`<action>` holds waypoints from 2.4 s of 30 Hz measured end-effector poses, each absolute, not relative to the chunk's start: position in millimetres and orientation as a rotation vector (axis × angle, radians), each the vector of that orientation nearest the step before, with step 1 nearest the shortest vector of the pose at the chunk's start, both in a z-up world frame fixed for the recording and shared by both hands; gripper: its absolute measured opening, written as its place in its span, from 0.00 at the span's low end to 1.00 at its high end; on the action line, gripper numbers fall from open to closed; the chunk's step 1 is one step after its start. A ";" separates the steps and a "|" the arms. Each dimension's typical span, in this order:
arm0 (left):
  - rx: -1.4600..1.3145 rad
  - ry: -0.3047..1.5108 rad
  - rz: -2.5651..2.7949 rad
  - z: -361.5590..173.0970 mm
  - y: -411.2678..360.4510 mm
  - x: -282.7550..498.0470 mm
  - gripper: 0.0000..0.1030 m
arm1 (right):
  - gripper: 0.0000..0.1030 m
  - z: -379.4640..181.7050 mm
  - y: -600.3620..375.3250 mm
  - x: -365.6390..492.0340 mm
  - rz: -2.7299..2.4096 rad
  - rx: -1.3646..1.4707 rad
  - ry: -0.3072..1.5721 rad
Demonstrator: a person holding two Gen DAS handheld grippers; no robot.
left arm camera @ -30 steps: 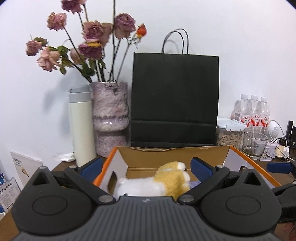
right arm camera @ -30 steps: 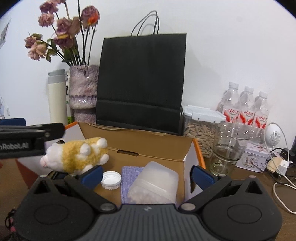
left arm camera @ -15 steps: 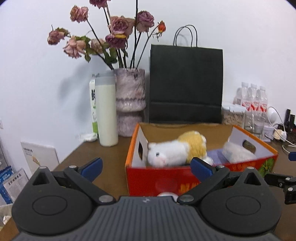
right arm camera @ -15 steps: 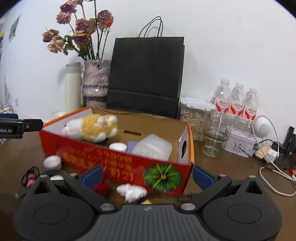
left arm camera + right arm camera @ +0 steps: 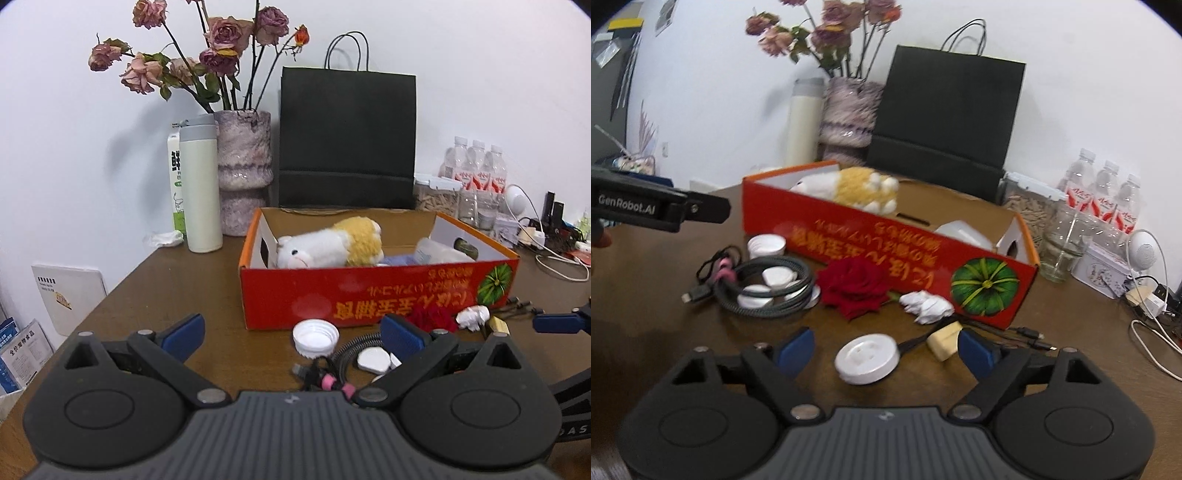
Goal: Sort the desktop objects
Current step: 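Grasp the white round disc with the right gripper while the left withdraws from the box, then grasp the black cable with the left gripper while the right holds the white disc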
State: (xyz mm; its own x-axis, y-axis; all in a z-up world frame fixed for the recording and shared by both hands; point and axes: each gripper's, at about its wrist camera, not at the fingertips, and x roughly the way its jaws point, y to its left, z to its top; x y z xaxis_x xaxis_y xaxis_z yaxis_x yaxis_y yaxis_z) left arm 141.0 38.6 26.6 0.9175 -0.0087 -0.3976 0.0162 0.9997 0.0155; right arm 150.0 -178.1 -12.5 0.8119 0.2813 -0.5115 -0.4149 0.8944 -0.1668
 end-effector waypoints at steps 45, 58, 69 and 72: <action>0.114 0.493 -0.196 9.2 -60.8 125.5 1.00 | 0.36 -17.8 -278.1 106.1 0.370 -0.075 0.613; 0.045 0.682 -0.445 1.8 -128.5 179.9 0.62 | 0.36 -18.9 -291.9 108.8 0.334 -0.047 0.617; -0.074 0.844 -0.533 -11.4 -163.1 216.8 0.28 | 0.36 -19.6 -306.5 117.2 0.382 -0.035 0.629; 0.030 0.828 -0.492 -9.3 -179.4 213.2 0.25 | 0.36 -19.7 -306.7 117.0 0.385 -0.042 0.628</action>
State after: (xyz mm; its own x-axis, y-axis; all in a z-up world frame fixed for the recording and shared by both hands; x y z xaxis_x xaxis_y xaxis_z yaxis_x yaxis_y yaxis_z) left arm 213.2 -179.4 -9.3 0.5709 -0.4073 -0.7129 0.4305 0.8878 -0.1625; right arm 117.0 -306.7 -19.7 0.7407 0.3381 -0.5806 -0.3632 0.9285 0.0774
